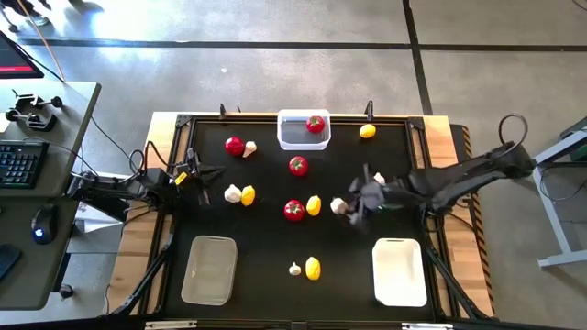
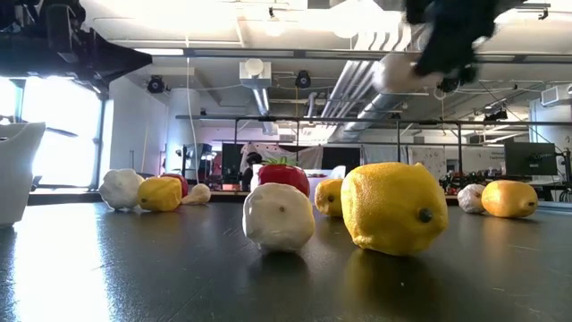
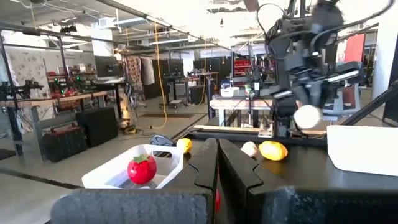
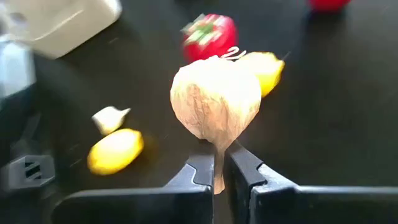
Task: Sort produce into baskets
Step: Put the white garlic into the white bin
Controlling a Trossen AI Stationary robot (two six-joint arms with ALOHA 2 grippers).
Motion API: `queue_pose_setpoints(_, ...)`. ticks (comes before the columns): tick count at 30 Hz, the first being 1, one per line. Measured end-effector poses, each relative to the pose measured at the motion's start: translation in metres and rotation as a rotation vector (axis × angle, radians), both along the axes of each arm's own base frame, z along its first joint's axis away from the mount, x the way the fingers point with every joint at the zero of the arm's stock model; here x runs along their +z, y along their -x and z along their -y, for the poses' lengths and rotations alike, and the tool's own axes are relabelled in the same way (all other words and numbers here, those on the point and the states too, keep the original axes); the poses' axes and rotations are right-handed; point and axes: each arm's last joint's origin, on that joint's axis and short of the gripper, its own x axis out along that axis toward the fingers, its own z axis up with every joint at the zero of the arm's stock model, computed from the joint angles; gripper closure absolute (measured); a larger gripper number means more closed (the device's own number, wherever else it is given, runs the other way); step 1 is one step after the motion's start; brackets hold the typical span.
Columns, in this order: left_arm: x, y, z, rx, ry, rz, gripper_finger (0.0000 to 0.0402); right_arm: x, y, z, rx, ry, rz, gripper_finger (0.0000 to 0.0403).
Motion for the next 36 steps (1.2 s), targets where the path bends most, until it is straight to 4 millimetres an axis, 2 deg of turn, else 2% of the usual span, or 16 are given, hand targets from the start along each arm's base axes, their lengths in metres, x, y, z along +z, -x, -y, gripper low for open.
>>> queue_pose_setpoints(5,0.000,0.000,0.000,0.000,-0.002,0.003,0.0401,0.007,0.027,-0.037,-0.042,-0.202,-0.032,0.0400)
queue_pose_setpoints(10,0.001,0.000,0.000,0.003,-0.017,-0.001,0.0401,0.002,0.052,-0.069,-0.172,-0.388,-0.171,0.0400)
queue_pose_setpoints(14,0.001,0.000,0.000,0.006,-0.021,0.003,0.0401,-0.005,0.073,-0.087,-0.338,-0.500,-0.343,0.0400)
queue_pose_setpoints(18,0.005,0.001,0.000,0.016,-0.050,0.031,0.0401,-0.013,0.087,-0.097,-0.472,-0.544,-0.497,0.0400)
queue_pose_setpoints(26,0.011,0.003,0.000,0.027,-0.084,0.083,0.0401,-0.031,0.088,-0.101,-0.559,-0.422,-0.599,0.0400)
queue_pose_setpoints(36,0.011,0.003,0.000,0.023,-0.073,0.085,0.0401,-0.052,0.064,-0.108,-0.640,-0.412,-0.609,0.0400)
